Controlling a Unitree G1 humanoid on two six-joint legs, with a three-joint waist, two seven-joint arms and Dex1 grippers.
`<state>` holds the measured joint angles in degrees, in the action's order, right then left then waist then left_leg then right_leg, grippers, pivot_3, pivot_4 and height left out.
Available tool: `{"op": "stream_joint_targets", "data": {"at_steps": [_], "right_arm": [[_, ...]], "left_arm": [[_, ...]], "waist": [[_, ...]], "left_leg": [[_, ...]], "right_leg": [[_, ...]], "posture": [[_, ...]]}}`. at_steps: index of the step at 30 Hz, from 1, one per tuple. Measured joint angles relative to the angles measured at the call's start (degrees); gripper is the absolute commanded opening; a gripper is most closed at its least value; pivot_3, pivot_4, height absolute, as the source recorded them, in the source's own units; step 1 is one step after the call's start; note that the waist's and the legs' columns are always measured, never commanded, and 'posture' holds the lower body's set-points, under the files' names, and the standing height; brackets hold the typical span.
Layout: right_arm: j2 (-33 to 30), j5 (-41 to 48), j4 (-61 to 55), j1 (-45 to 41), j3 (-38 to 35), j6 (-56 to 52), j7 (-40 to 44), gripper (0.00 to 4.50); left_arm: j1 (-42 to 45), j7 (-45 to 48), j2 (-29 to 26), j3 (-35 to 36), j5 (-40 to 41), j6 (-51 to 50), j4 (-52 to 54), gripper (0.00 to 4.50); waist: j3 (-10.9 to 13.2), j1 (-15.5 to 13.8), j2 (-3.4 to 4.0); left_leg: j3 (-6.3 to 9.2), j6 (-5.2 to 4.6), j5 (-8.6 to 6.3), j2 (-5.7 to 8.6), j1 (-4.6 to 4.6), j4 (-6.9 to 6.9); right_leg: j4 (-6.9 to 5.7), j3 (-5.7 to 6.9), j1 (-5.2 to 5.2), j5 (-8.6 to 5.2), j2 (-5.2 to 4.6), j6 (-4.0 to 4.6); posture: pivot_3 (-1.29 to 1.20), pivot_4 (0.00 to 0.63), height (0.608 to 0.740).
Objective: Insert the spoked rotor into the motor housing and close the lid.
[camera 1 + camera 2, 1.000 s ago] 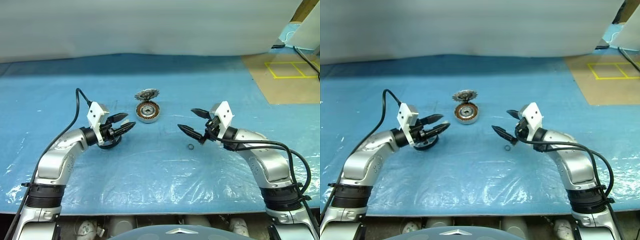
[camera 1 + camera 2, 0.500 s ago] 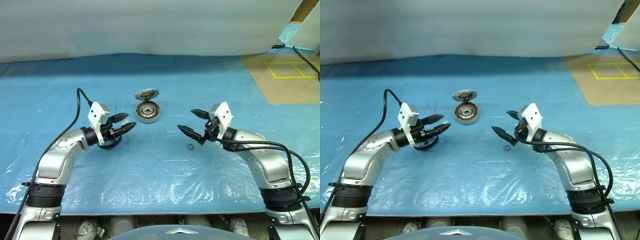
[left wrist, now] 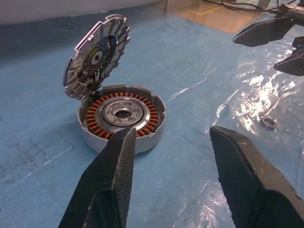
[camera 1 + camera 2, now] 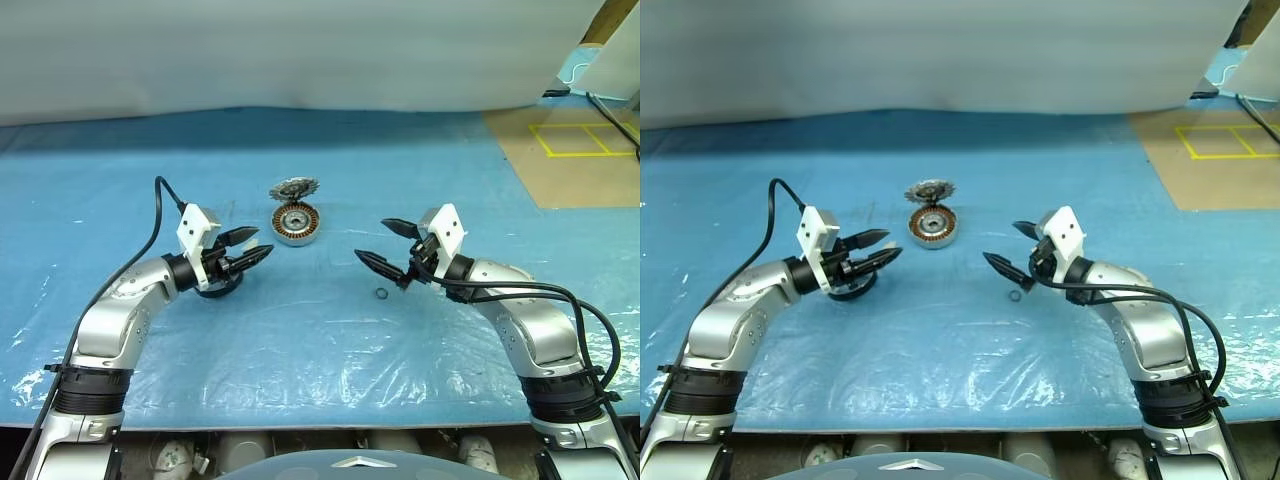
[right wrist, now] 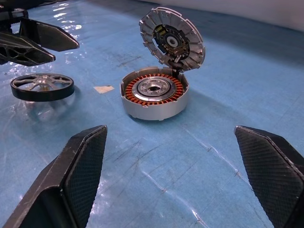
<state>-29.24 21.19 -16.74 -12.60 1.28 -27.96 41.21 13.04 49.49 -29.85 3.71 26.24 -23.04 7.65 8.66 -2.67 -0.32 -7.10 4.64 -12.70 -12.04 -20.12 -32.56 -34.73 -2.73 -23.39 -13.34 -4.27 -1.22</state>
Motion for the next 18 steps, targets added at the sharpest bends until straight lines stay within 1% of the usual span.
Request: {"op": "stream_joint_targets", "data": {"at_steps": [18], "right_arm": [[0.00, 0.01, 0.00, -0.02, 0.11, -0.11, 0.22, 4.50]], "left_arm": [[-0.03, 0.09, 0.00, -0.03, 0.00, -0.01, 0.00, 2.58]], "waist": [[0.00, 0.00, 0.00]], "left_leg": [[0.00, 0.00, 0.00, 0.00, 0.00, 0.00]], "right_leg": [[0.00, 0.00, 0.00, 0.00, 0.00, 0.00]], "posture": [[0.00, 0.150, 0.740]]}}
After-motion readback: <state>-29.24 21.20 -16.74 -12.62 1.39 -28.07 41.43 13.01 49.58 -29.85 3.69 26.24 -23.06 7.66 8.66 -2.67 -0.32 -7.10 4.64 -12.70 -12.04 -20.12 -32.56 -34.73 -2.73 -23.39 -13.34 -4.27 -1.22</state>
